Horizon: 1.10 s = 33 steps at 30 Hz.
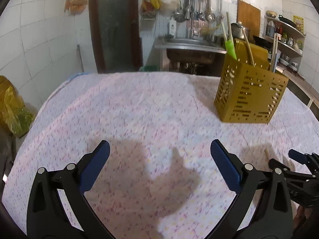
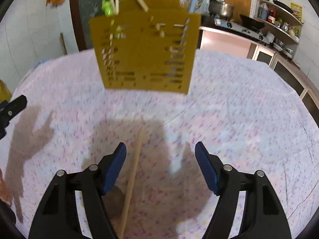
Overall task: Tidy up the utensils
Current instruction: 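Grasp the grey spoon with the left tool while the right tool grasps a chopstick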
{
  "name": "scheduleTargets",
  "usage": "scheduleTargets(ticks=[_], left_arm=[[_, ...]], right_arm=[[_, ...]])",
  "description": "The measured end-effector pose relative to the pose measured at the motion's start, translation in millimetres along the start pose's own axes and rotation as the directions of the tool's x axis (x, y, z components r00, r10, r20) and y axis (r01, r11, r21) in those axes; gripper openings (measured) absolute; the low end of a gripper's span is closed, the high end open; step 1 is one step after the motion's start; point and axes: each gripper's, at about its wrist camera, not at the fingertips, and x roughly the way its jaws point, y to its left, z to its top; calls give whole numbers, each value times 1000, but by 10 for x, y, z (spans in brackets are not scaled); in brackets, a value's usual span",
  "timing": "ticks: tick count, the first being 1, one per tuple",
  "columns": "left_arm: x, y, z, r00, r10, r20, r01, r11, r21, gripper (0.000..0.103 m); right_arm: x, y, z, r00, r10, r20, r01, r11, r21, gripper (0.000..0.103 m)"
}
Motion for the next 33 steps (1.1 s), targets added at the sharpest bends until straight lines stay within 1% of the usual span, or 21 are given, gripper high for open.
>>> scheduleTargets(ticks=[2,4,5,6,7,8,9,11,16,20,23,26,30,33], left_arm=[[1,1,-26,1000,7,-7,-7,1000,4,98],[-7,11,-68,1000,10,-11,-9,1000,4,98],[-9,16,-88,1000,11,-14,-11,1000,3,98],[-7,19,-102,1000,10,-19,-10,1000,0,98],[-10,12,-81,1000,8,-24,-8,1000,-2,98],[-13,2,-90,1000,7,-28,-7,1000,-5,98],[-17,-10,-102,999,5,-32,-6,1000,-6,98],[-30,-48,-124,999,2,-38,-2,1000,-4,98],[-65,-223,-188,998,-24,-60,24,1000,0,98],[-89,-417,-252,994,-58,-90,58,998,-5,98],[-119,-605,-318,992,-74,-107,76,997,13,98],[-153,-802,-380,987,-98,-126,103,994,36,98],[-189,-1088,-466,976,-135,-169,147,988,55,98],[-182,-1279,-538,972,-136,-194,155,984,86,97]], right_arm=[[59,56,-55,1000,4,-27,-4,1000,-13,56],[58,75,-59,1000,5,-22,-5,1000,-13,52],[57,74,-58,1000,16,-24,-16,1000,-10,43],[52,72,-53,999,34,-27,-34,999,-4,31],[44,73,-50,999,43,-27,-43,999,-6,28],[39,77,-47,999,46,-26,-47,999,-10,19],[33,83,-50,998,50,-25,-50,999,-11,14],[17,32,-49,998,65,-19,-64,998,2,9],[-57,-149,-97,998,62,-10,-62,998,4,7],[-101,-425,-180,998,54,-11,-54,998,30,7],[-140,-617,-245,999,37,-13,-37,999,33,7],[-179,-819,-304,1000,27,-14,-26,999,46,7],[-194,-1020,-332,1000,22,-11,-21,998,66,7],[-185,-1158,-349,1000,21,-12,-20,997,80,7]])
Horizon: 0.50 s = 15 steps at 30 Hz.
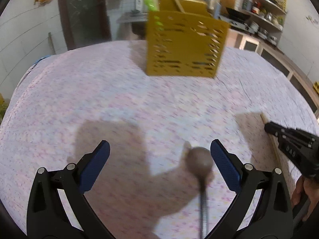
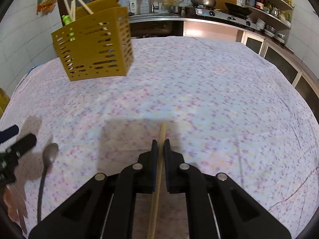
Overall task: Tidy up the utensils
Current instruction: 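Grasp the grey spoon with the left tool while the right tool grasps a chopstick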
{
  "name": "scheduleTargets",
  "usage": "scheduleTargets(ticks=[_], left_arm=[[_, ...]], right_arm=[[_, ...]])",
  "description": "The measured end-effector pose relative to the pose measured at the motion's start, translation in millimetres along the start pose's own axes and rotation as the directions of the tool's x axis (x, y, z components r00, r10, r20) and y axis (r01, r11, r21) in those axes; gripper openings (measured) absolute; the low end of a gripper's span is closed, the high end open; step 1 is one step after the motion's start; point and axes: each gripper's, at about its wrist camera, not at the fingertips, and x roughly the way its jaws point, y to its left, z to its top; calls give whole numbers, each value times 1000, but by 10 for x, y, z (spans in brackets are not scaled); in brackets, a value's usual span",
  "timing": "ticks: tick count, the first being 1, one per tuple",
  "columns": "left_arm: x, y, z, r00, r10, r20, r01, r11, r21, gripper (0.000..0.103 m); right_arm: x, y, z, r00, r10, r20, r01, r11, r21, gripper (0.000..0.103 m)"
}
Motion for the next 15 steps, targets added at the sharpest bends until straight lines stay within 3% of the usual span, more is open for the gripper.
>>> scheduleTargets(ticks=[5,7,11,15], left_arm=[[134,-263,-87,998,14,-57,-12,999,44,89],[199,-325,-107,996,8,-85,-4,998,55,75],[240,-359,-84,996,12,-94,-8,999,41,68],[256,-393,-52,995,13,-99,-8,999,50,50]], right_arm=[[17,-94,-21,1000,24,9,-24,999,27,7],[24,-75,-22,1000,18,13,-18,1000,19,7],[31,-93,-31,1000,20,17,-20,1000,19,7],[34,-92,-33,1000,16,17,-17,1000,15,7]])
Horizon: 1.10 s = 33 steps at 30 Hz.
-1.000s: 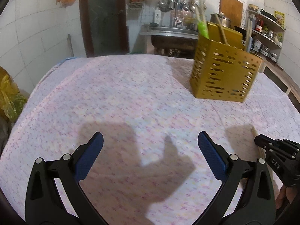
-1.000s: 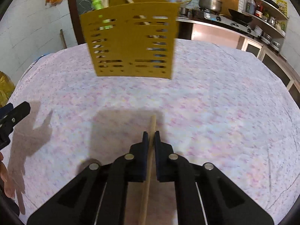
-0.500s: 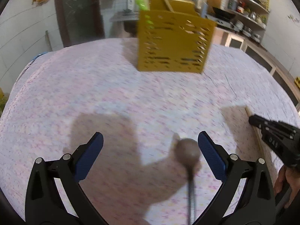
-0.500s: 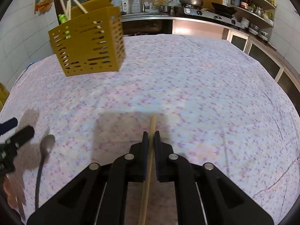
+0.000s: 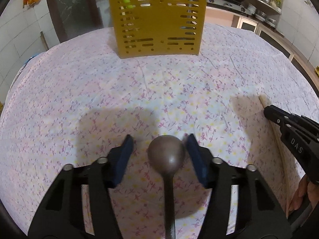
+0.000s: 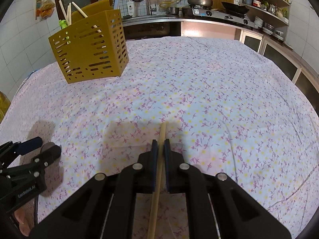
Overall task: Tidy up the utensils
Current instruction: 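Carry the spoon and chopstick into the yellow holder and open both tools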
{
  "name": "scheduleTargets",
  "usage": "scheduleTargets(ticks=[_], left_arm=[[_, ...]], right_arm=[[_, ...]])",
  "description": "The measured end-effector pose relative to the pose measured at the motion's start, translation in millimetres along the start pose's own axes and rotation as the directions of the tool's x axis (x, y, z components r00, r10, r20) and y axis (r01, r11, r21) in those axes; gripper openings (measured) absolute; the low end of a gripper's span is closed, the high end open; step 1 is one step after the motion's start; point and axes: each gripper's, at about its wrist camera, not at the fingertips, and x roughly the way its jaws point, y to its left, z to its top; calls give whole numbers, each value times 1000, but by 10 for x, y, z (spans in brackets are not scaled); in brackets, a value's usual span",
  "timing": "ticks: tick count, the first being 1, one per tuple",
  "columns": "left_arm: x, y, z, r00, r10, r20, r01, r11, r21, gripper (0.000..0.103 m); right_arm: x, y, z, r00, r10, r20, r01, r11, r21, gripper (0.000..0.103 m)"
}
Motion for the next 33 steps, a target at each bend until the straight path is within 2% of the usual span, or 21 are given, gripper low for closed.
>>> scheduleTargets(ticks=[4,6,19,25,33], left_arm=[[1,1,34,1000,-3,-7,3,1000,10,36],[14,14,58,1000,-8,-9,8,1000,11,35],[-42,79,64,1000,-11,12,11,1000,9,34],[-161,203,71,998,10,62,-10,1000,-2,34],[-417,339,90,987,45,153,-44,999,-9,34]], right_arm=[[-6,-6,-15,1000,-3,-2,3,1000,-4,7],[-8,-6,-17,1000,-4,-2,4,1000,-5,7],[-101,42,-33,1000,7,13,-7,1000,-6,6],[-308,124,22,997,29,78,-28,1000,-7,6],[-543,242,110,983,53,173,-52,999,-7,6]])
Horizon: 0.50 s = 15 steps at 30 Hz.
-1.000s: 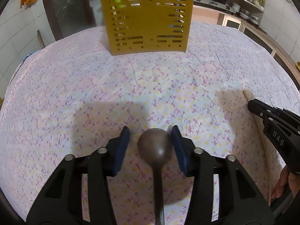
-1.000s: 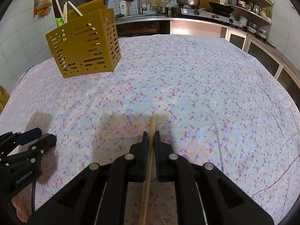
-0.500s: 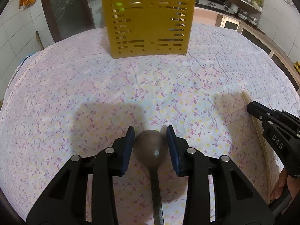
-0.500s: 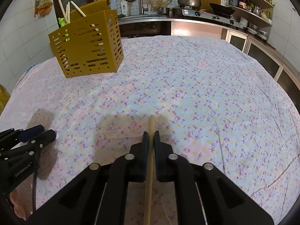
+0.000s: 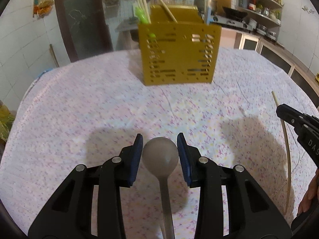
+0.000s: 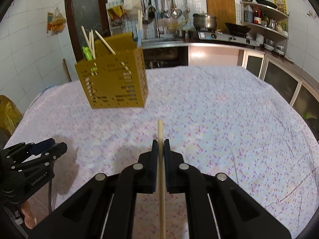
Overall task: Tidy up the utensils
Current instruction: 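Carry the spoon and chopstick into the yellow holder and open both tools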
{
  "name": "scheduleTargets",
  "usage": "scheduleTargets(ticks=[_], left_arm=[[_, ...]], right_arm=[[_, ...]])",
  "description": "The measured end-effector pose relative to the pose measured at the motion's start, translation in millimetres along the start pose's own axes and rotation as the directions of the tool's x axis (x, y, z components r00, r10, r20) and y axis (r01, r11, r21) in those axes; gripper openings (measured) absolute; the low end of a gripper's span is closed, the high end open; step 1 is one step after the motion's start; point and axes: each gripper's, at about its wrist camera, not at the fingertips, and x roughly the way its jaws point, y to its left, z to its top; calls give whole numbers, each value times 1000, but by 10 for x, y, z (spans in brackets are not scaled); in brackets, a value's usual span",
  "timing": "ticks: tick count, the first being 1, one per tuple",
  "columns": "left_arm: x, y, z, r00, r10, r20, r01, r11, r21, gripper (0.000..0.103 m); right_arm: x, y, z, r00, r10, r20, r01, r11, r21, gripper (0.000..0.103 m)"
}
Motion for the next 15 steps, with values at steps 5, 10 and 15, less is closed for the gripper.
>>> scheduleTargets(ticks=[5,10,15], left_arm=[[-134,144,37,999,5,45,-4,1000,-31,34],[-228,272,74,997,4,81,2,998,-64,34],[-347,347,109,990,5,138,6,997,-78,34]], right_arm=[[-119,57,65,998,11,65,-11,1000,8,6],[-262,112,136,991,21,131,-22,1000,7,6],[-392,156,202,978,27,206,-31,999,15,6]])
